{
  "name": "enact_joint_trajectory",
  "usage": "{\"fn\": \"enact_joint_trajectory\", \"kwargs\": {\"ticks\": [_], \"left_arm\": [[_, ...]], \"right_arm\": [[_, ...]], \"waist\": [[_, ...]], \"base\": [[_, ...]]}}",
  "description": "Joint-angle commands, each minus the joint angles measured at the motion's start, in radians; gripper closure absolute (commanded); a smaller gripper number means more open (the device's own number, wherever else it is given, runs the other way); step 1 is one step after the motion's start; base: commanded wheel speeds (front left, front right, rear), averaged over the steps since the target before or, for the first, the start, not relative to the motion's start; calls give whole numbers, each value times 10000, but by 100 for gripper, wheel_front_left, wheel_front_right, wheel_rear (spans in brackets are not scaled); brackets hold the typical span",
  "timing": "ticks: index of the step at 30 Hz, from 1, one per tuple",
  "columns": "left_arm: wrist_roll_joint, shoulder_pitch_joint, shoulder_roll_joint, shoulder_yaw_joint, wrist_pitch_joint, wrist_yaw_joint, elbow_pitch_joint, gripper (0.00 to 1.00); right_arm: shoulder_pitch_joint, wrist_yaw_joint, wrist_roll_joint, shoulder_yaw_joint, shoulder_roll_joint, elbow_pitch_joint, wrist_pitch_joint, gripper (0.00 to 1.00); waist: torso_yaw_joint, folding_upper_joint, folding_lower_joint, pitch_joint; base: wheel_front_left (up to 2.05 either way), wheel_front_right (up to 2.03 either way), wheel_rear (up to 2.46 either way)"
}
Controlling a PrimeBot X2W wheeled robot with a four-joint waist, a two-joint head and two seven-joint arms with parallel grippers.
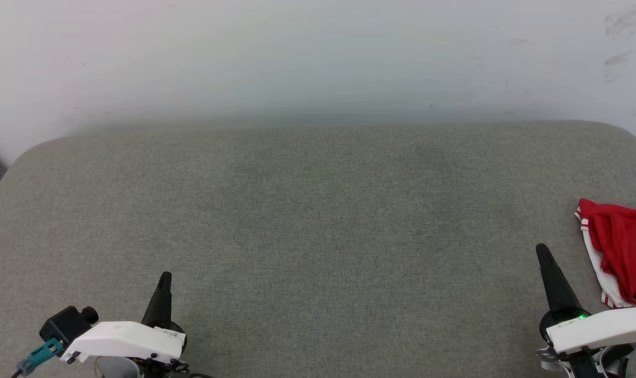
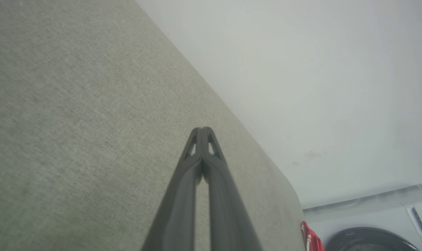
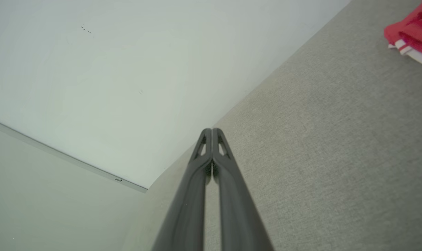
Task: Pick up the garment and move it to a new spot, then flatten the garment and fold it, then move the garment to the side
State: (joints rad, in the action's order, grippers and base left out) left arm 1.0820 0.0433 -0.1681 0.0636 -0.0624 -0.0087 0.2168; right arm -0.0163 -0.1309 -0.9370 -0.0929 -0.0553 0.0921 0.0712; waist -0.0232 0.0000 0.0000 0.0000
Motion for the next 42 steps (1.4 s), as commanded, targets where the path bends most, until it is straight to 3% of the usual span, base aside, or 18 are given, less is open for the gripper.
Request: {"fn": "enact_joint_trajectory", "kwargs": {"ticks": [1,42], "left_arm": [[265,239,42,-126,88,-90,-72,100],[3489,533,747,-1180,1144,-833,158,100]], "right_arm": [[-288,0,-344,-41,13,-22,18,100],[-729,2,-4425,-159,44,972,286,100]], "waist": [[5,0,0,0],[131,0,0,17]], "base": [[0,0,0],[0,0,0]]}}
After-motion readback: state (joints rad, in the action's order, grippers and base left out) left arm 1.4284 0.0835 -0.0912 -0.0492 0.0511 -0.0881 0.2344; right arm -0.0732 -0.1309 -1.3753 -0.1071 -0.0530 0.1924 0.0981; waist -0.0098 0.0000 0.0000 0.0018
